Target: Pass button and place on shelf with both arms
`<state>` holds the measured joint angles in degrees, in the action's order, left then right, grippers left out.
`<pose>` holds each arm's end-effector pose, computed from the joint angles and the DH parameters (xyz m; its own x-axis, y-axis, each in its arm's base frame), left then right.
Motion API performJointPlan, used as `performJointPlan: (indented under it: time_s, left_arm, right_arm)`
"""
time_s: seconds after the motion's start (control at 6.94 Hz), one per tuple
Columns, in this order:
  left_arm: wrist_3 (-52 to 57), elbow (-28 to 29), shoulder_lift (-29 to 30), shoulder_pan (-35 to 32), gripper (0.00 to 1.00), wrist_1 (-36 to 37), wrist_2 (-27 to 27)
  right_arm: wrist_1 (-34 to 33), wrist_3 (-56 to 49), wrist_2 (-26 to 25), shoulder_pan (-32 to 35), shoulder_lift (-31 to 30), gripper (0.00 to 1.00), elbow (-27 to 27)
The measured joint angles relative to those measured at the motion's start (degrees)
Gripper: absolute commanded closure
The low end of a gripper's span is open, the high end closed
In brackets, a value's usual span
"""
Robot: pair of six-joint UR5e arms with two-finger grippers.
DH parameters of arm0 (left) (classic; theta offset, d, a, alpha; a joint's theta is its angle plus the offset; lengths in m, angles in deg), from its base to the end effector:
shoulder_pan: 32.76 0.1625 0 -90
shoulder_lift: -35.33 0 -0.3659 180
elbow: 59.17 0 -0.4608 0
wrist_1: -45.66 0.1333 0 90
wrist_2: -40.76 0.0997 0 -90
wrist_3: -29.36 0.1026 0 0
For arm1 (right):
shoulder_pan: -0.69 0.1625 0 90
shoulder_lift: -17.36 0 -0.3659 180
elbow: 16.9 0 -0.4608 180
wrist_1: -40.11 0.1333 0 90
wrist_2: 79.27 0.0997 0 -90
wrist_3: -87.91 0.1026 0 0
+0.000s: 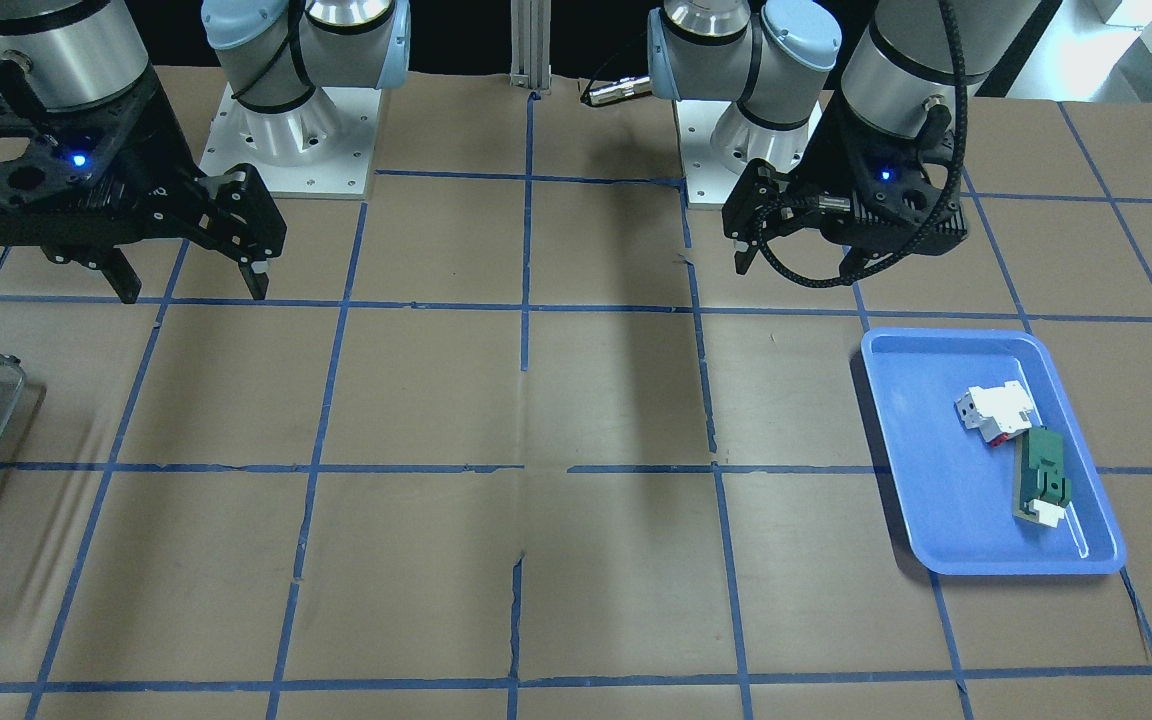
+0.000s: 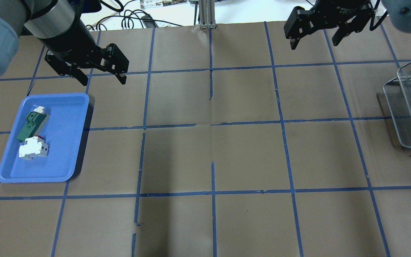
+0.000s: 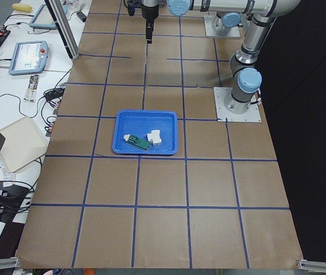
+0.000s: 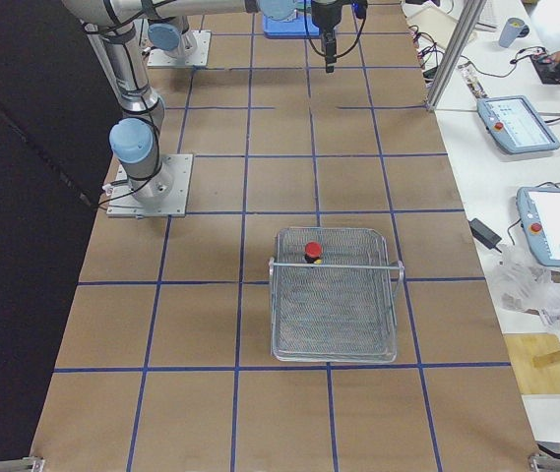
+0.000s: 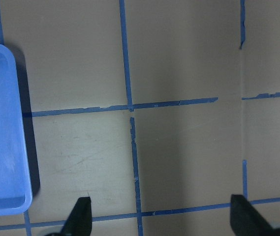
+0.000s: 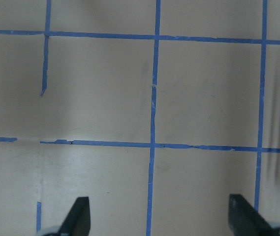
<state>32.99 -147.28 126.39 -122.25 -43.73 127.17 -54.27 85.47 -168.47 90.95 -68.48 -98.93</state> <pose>-0.1346 -0.5710 0.4352 -0.9966 0.0560 0.0609 0.0543 0.9981 -0.0290 0.1375 -0.5990 0.4707 -0.9988 -0.0487 -0.0077 -0.0471 0.9886 -0.1429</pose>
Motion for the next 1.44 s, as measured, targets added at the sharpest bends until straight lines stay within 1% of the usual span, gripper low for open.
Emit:
performJointPlan:
  time_s: [0.72,1.15,1.44]
  left_arm:
    - [0.1,0.0,0.0,0.4,0.00,0.0,0.0]
    - [0.1,0.0,0.0,0.4,0.00,0.0,0.0]
    - [0.1,0.0,0.0,0.4,0.00,0.1,0.0]
  right_arm:
    - [2.1,1.2,-0.4,-0.2,0.2,0.00,-0.4]
    - [2.4,1.0,-3.8,-0.1,0.1,0.00,-0.5]
    - [2.2,1.5,-1.6,-0.1,0.0,0.00,-0.3]
